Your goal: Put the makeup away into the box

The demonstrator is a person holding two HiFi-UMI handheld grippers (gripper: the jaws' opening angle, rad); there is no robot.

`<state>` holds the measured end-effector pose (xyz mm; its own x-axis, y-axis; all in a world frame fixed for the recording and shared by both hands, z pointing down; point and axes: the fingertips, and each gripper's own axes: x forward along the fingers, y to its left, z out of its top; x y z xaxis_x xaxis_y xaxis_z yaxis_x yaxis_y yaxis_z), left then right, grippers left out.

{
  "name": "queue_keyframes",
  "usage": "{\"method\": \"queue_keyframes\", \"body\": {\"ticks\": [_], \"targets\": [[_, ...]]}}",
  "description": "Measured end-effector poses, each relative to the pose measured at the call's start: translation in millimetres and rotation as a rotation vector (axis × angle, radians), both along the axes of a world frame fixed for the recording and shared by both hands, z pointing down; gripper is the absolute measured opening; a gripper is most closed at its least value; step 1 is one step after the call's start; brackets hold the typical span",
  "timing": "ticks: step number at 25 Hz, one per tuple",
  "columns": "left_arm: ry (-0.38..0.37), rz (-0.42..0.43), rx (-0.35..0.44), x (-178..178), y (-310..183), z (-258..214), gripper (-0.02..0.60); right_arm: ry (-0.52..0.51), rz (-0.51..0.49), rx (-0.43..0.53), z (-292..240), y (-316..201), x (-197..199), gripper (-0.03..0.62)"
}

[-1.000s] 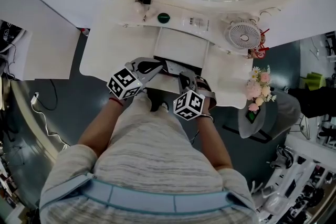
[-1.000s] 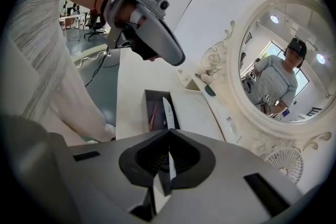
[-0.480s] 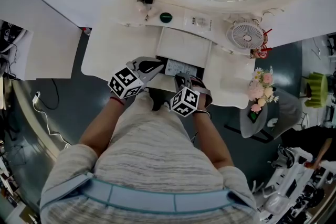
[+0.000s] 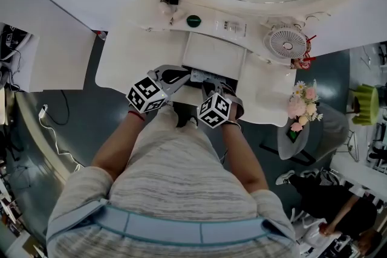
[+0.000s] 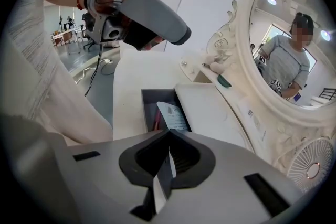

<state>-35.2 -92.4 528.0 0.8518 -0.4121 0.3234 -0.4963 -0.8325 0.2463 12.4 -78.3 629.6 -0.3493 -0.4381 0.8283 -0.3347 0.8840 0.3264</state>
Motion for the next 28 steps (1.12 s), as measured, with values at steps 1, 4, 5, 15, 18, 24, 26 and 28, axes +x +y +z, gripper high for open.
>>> {"method": "queue_keyframes", "body": {"ticks": [1,4,5,15,18,24,26,28], "targets": [[0.0,0.001,0.0,-0.1,-0.3,-0.1,0.014,-0.015,0.013,-0.009,-1.2,-0.7,-0.4,0.009],[0.002,0.005,-0.002,0.4,-1.2,1.2,0.014,-0.064,0.05,-0.048,-2.7,-1.8,-1.3,0.011],[0.002,0.008,-0.003,0.8,-1.6,1.7,0.014,-0.087,0.063,-0.068,-3.0,-1.7,-2.2,0.011],[0.008,0.017,-0.002,2.7,-5.1,-0.2,0.014,-0.326,0.191,-0.209,-27.5,-1.4,-8.7,0.123],[0.01,0.016,0.003,1.8,-6.4,-2.5,0.014,-0.398,0.244,-0.194,-44.7,-8.4,-3.1,0.123],[0.006,0.016,0.01,-1.0,-9.0,-3.7,0.014,-0.434,0.267,-0.143,-71.1,-23.5,5.6,0.123],[0.002,0.014,0.013,-1.9,-11.0,-3.4,0.014,-0.447,0.277,-0.133,-75.4,-29.2,7.2,0.123],[-0.003,0.012,0.016,-3.2,-13.5,-3.4,0.014,-0.461,0.287,-0.127,-78.4,-34.4,7.4,0.123]]}}
